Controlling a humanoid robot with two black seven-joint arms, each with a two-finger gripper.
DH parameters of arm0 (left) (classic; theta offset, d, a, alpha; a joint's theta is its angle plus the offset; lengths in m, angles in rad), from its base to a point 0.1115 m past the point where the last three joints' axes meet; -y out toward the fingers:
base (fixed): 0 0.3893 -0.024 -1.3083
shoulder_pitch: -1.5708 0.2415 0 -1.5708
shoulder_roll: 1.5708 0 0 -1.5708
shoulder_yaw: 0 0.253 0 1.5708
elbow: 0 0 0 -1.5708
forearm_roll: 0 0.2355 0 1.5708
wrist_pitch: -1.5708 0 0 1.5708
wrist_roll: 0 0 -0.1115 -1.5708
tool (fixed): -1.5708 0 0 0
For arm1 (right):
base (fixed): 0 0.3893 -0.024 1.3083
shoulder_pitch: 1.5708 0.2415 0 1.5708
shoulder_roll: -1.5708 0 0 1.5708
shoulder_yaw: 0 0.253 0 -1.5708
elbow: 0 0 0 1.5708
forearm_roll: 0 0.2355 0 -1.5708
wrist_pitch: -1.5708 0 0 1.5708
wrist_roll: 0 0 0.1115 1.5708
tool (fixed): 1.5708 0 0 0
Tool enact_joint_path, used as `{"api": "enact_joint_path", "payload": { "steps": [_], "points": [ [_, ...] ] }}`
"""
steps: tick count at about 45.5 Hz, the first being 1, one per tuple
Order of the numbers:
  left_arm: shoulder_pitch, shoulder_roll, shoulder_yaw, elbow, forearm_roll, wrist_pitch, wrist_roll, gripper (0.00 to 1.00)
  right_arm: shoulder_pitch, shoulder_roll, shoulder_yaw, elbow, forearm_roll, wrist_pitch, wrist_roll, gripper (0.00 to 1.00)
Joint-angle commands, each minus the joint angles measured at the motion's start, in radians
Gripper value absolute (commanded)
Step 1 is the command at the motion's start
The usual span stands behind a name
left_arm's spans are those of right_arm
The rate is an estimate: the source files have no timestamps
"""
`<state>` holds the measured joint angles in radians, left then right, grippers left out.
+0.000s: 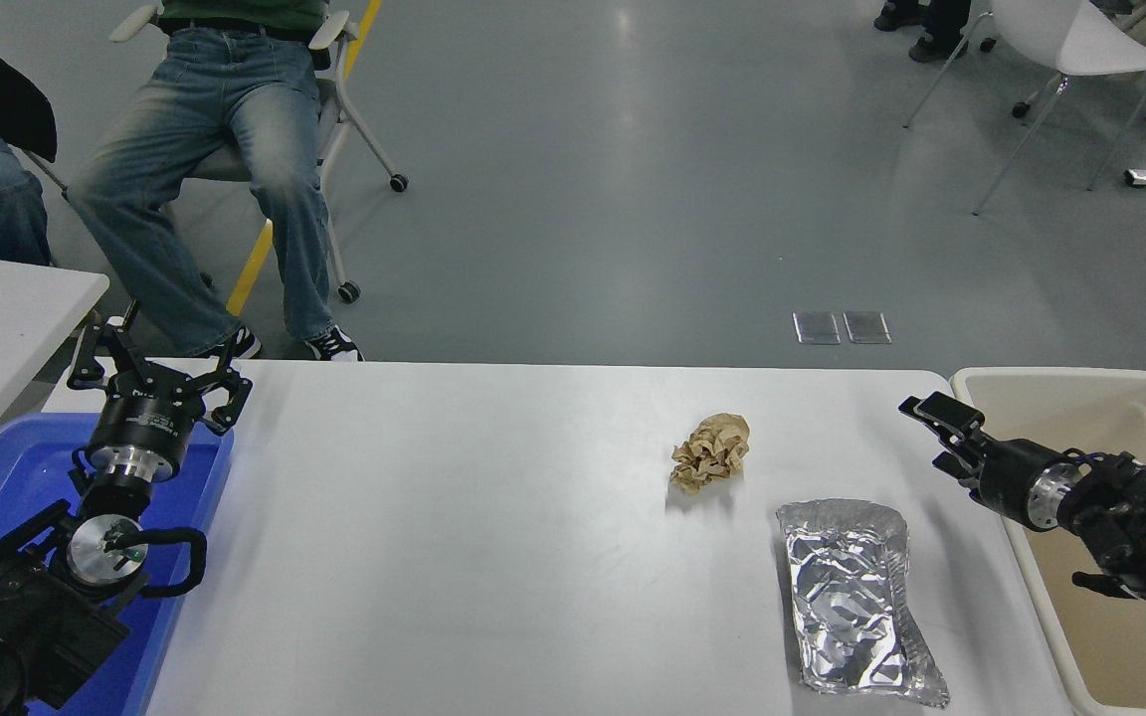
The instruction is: Clean the table surface
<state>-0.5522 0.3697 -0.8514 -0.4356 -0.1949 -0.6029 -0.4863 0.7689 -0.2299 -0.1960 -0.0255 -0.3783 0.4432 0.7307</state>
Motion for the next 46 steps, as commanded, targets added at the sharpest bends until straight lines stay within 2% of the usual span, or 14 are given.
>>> {"api": "enact_joint_path", "payload": {
  "steps": [1, 4, 9, 13, 18, 21, 24, 25, 27, 40, 46],
  "points": [
    [0.0, 0.0, 0.0, 0.0, 0.0, 0.0, 0.0, 1.0, 0.01, 0.066, 0.04, -0.001, 0.021, 0.081, 0.05, 1.0],
    [0.0, 0.0, 0.0, 0.0, 0.0, 0.0, 0.0, 1.0, 0.02, 0.07, 0.056, 0.009, 0.041, 0.089, 0.052, 1.0],
    [0.0, 0.0, 0.0, 0.0, 0.0, 0.0, 0.0, 1.0, 0.032, 0.069, 0.09, 0.056, 0.073, 0.172, 0.059, 1.0],
    [0.0, 0.0, 0.0, 0.0, 0.0, 0.0, 0.0, 1.0, 0.038, 0.064, 0.102, 0.11, 0.075, 0.18, 0.07, 1.0],
    [0.0, 0.0, 0.0, 0.0, 0.0, 0.0, 0.0, 1.0, 0.043, -0.008, 0.135, 0.313, 0.076, 0.17, 0.082, 1.0],
    [0.0, 0.0, 0.0, 0.0, 0.0, 0.0, 0.0, 1.0, 0.047, -0.127, 0.151, 0.581, 0.072, 0.073, 0.076, 1.0],
    [0.001, 0.0, 0.0, 0.0, 0.0, 0.0, 0.0, 1.0, 0.075, -0.256, 0.139, 0.818, 0.059, -0.136, 0.061, 1.0],
    [0.0, 0.0, 0.0, 0.0, 0.0, 0.0, 0.0, 1.0, 0.084, -0.287, 0.133, 0.869, 0.059, -0.2, 0.055, 1.0],
    [0.0, 0.0, 0.0, 0.0, 0.0, 0.0, 0.0, 1.0, 0.093, -0.316, 0.122, 0.906, 0.053, -0.259, 0.041, 1.0],
    [0.0, 0.0, 0.0, 0.0, 0.0, 0.0, 0.0, 1.0, 0.089, -0.348, 0.09, 0.909, -0.016, -0.288, 0.01, 1.0],
    [0.0, 0.0, 0.0, 0.0, 0.0, 0.002, 0.0, 1.0, 0.101, -0.361, 0.046, 0.941, -0.125, -0.288, -0.057, 1.0]
  ]
}}
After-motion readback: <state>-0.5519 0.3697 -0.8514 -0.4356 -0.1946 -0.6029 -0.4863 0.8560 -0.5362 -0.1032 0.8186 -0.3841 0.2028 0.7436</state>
